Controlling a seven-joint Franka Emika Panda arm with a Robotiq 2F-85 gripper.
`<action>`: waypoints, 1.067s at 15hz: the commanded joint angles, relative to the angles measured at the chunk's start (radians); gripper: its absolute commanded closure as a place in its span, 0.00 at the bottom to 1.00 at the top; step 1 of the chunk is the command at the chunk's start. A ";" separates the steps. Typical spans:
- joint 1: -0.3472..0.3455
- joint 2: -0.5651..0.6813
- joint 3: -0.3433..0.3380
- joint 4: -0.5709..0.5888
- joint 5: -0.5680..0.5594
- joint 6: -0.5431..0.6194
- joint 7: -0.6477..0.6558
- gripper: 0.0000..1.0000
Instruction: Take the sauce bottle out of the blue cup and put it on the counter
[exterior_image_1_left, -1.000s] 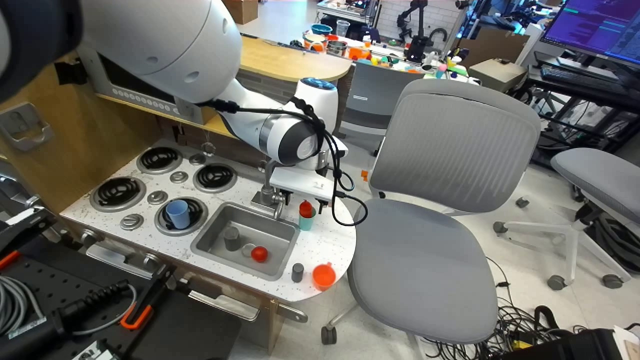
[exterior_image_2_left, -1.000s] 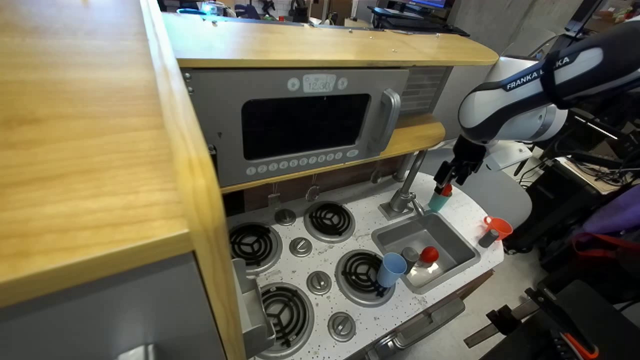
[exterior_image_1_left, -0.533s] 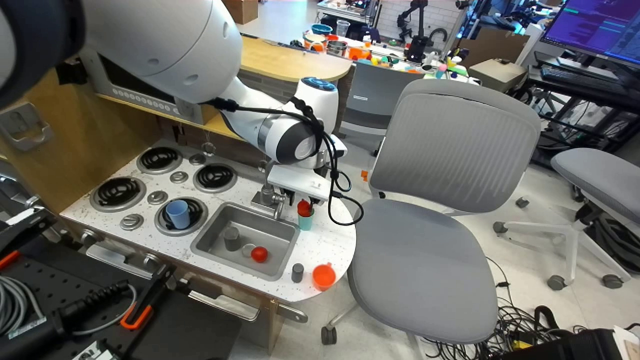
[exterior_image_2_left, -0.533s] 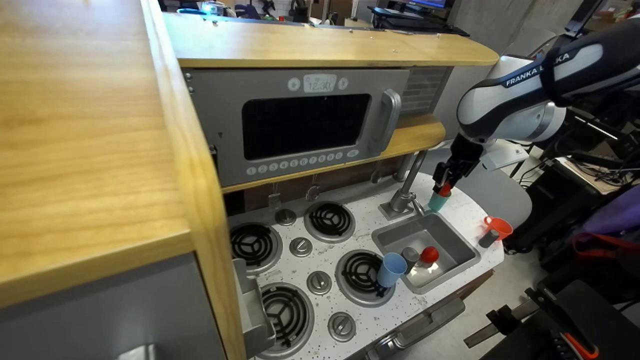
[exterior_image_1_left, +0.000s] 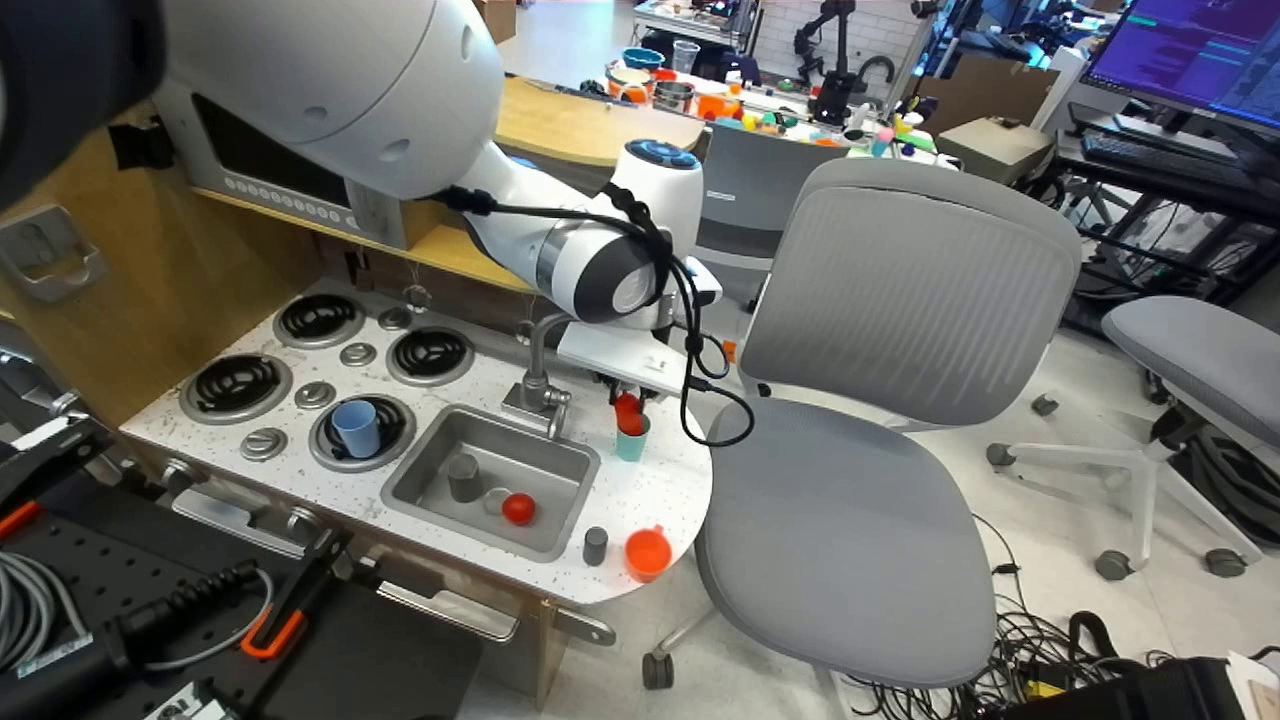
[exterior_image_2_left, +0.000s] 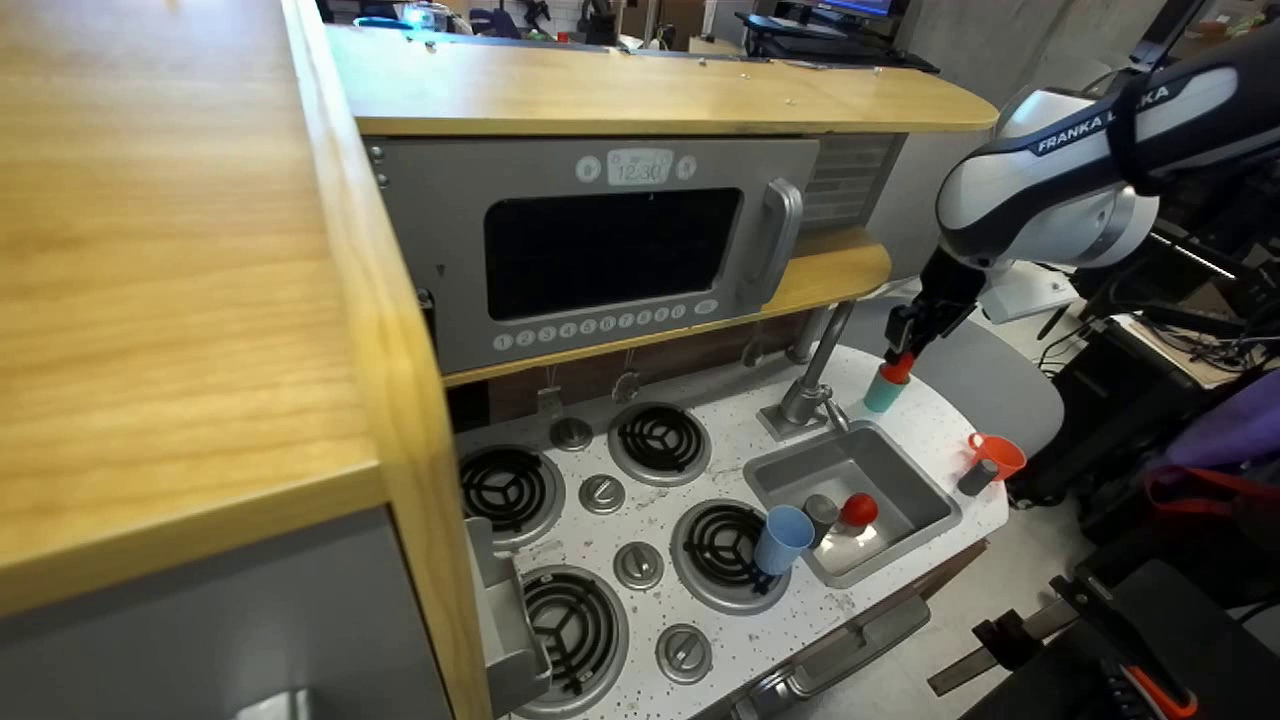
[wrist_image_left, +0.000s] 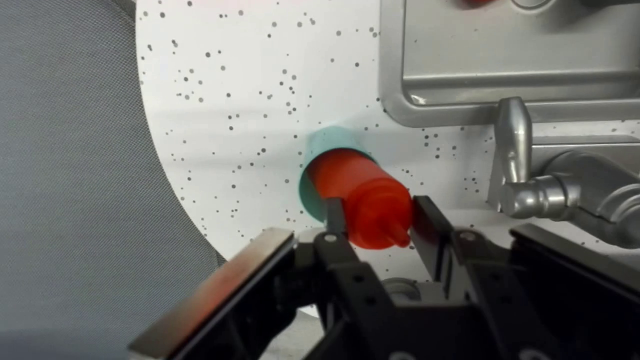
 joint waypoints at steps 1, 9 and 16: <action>-0.035 -0.101 0.020 -0.137 0.026 0.043 -0.006 0.87; -0.161 -0.355 0.104 -0.402 0.190 0.116 -0.088 0.87; -0.258 -0.464 0.088 -0.467 0.336 0.120 -0.107 0.87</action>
